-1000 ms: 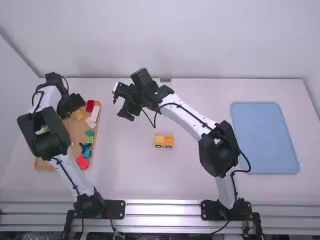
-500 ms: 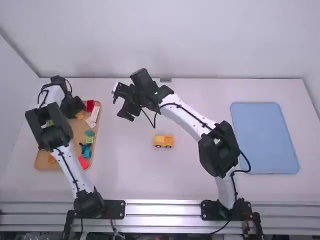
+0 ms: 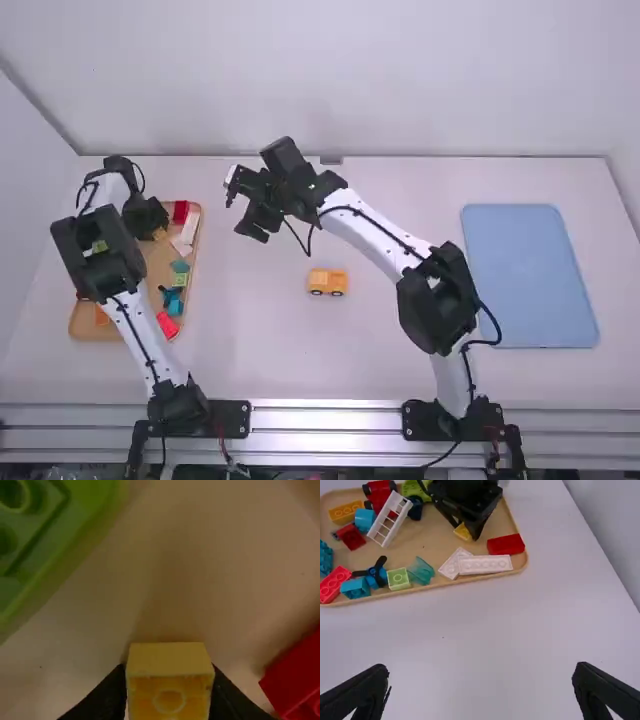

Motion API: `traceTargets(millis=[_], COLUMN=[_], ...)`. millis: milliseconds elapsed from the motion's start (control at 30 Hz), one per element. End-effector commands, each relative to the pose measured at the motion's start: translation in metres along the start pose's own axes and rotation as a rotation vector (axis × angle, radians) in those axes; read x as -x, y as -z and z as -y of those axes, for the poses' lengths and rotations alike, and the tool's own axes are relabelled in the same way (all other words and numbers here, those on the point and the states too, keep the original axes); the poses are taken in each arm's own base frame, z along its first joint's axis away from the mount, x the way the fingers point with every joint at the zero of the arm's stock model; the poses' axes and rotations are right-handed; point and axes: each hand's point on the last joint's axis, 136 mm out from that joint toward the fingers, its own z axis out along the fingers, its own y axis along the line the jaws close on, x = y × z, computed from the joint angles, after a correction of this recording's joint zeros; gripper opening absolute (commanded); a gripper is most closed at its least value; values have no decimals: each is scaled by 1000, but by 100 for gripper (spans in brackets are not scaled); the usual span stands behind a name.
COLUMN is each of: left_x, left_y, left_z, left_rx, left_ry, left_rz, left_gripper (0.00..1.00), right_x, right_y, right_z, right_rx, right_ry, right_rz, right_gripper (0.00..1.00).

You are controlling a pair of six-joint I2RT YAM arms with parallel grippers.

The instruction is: Assemble lego blocks to make yellow taxi

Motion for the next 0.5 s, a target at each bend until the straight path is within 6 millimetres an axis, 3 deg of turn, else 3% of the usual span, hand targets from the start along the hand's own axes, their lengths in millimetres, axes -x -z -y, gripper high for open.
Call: traceTargets(millis=[0, 267, 467], left_x=[-19, -28, -28], left_y=[-12, -11, -11], left_z=[1, -3, -3], left_rx=[-7, 9, 9], left_ry=[0, 1, 1], left_rz=[-66, -105, -102], left_gripper=[39, 48, 32], right_x=[29, 28, 27], right_y=[21, 21, 22], right_z=[2, 1, 2], right_rx=[-27, -25, -26], right_ry=[27, 25, 2], right_rz=[59, 55, 52], right_gripper=[98, 98, 98])
